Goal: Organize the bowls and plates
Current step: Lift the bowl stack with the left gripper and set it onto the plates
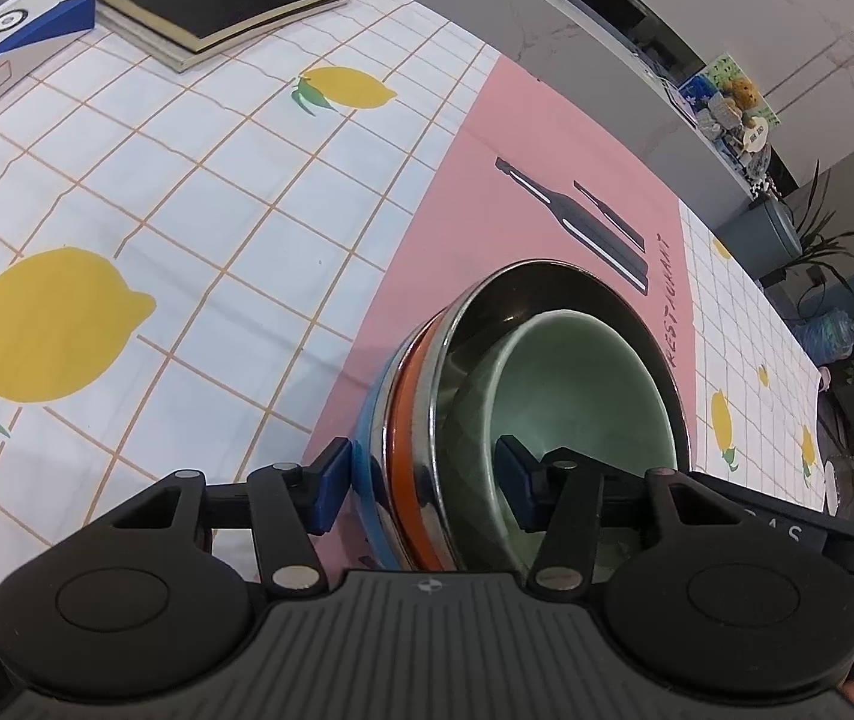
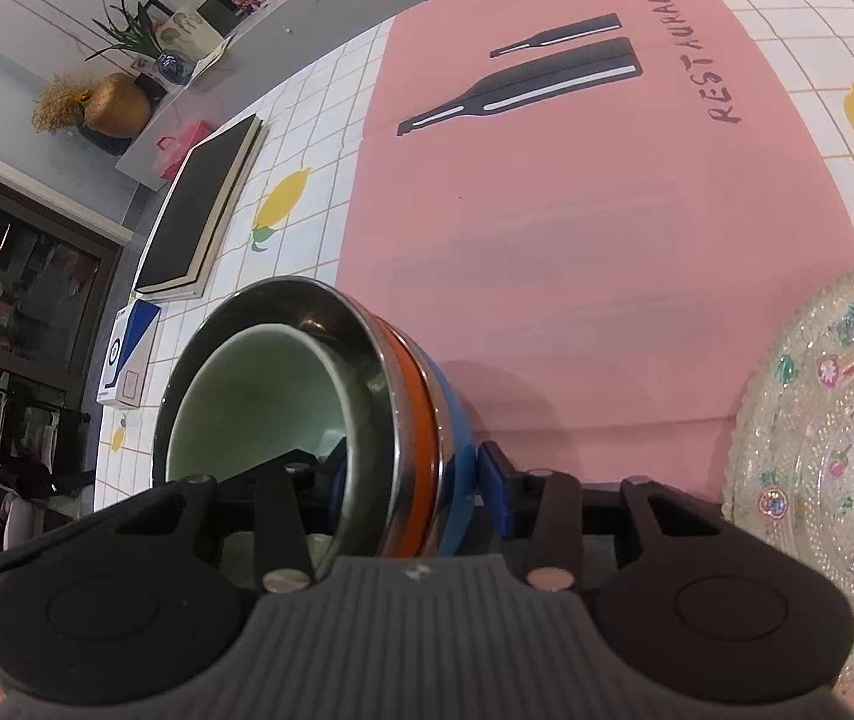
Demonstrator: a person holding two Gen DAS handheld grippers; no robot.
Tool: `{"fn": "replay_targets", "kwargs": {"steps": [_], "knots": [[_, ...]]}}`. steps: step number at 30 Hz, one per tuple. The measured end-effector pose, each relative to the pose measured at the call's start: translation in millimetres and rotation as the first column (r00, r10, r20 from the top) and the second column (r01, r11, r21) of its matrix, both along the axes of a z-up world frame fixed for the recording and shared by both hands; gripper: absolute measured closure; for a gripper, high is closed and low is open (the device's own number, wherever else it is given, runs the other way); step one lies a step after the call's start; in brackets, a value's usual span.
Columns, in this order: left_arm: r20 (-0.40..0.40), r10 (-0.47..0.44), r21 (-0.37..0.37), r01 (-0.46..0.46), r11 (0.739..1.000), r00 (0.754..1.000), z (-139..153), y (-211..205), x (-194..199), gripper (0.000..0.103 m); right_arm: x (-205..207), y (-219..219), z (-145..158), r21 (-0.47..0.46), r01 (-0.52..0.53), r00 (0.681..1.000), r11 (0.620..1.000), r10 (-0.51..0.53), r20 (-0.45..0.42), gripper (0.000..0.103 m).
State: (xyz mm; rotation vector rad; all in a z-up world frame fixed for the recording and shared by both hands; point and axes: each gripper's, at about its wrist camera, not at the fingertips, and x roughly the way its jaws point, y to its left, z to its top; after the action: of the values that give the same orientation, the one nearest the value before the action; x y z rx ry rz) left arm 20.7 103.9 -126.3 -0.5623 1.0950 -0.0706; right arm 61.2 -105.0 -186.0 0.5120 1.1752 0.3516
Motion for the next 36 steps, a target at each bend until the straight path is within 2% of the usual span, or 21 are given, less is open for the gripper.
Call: {"fn": "replay_targets", "kwargs": {"steps": [7, 16, 26, 36], "knots": [[-0.002, 0.000, -0.025, 0.000, 1.000, 1.000, 1.4, -2.1, -0.2, 0.047, -0.7, -9.0, 1.6, 0.007, 0.033, 0.999, 0.999, -0.033, -0.009, 0.064], [0.028, -0.020, -0.015, 0.020, 1.000, 0.999, 17.3, -19.3, 1.1, 0.047, -7.1, -27.0, 15.7, 0.023, 0.058, 0.998, 0.998, -0.058, 0.014, 0.064], [0.070, -0.107, -0.022, 0.109, 0.994, 0.992, 39.6, -71.4, 11.5, 0.047, -22.9, -86.2, 42.1, 0.040, 0.127, 0.991, 0.991, -0.129, 0.038, 0.065], [0.068, -0.208, -0.039, 0.211, 0.977, 0.976, 42.6, -135.5, 21.5, 0.047, -37.8, -153.5, 51.5, 0.026, 0.214, 0.976, 0.976, -0.215, 0.039, 0.066]]}}
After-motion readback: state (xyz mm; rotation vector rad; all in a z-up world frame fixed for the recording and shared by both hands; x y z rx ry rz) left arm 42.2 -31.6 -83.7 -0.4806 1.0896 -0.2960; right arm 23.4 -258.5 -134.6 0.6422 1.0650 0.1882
